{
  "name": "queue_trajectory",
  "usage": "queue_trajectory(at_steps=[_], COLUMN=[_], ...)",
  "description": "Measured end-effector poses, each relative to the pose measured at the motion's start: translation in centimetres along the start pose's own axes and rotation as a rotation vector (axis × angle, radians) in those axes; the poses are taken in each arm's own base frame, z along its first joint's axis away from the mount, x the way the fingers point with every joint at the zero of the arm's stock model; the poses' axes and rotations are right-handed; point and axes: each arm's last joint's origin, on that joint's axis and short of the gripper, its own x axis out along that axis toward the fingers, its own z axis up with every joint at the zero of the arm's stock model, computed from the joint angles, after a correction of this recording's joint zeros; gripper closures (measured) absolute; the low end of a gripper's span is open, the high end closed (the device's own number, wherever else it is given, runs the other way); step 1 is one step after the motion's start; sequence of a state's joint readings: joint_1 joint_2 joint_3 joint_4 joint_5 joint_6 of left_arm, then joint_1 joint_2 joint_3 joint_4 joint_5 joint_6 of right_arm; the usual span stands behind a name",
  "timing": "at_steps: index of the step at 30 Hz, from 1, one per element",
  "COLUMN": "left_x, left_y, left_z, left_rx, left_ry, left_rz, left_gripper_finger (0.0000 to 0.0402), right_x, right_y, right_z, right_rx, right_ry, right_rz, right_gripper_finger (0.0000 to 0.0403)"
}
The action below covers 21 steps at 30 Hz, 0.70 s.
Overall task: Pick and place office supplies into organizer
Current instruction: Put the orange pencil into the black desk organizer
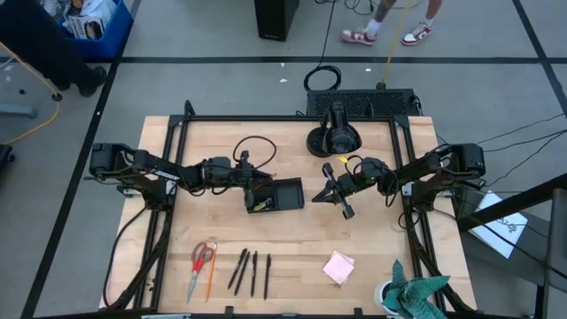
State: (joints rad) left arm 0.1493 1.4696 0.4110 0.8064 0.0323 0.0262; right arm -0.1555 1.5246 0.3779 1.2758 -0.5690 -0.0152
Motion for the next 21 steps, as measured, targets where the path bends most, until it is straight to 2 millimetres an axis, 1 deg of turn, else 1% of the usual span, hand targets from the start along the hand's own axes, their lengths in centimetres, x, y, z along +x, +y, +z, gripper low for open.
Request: queue_trajectory(at_steps=[3, 10, 14, 17, 19, 21], left_x=[0.0, 0.0, 0.3, 0.9, 1.3, 1.7], left_y=[-0.1, -0.2, -0.3, -0.5, -0.9, -1.6], left_z=[0.0, 0.1, 0.8, 2.1, 3.8, 6.4], left_rx=[-0.018, -0.042, -0.032, -0.025, -0.022, -0.009], left_ry=[-0.003, -0.011, -0.034, -0.054, -0.032, 0.048], left_rz=[-0.018, -0.020, 0.014, 0.043, 0.069, 0.092], left_gripper_finger=[0.0352, 0.0284, 0.0257, 0.0248, 0.0248, 0.0250], right_x=[0.0, 0.0, 0.0, 0.0, 0.0, 0.0], right_y=[0.0, 0.0, 0.0, 0.0, 0.0, 0.0], right_z=[0.0, 0.0, 0.0, 0.0, 0.0, 0.0], right_rx=[0.002, 0.003, 0.003, 0.003, 0.003, 0.004], right_ry=[0.000, 0.000, 0.000, 0.000, 0.000, 0.000], right_rz=[0.000, 0.004, 0.004, 0.004, 0.004, 0.004], right_gripper_finger=[0.0399, 0.0399, 0.0399, 0.0399, 0.0399, 0.0399])
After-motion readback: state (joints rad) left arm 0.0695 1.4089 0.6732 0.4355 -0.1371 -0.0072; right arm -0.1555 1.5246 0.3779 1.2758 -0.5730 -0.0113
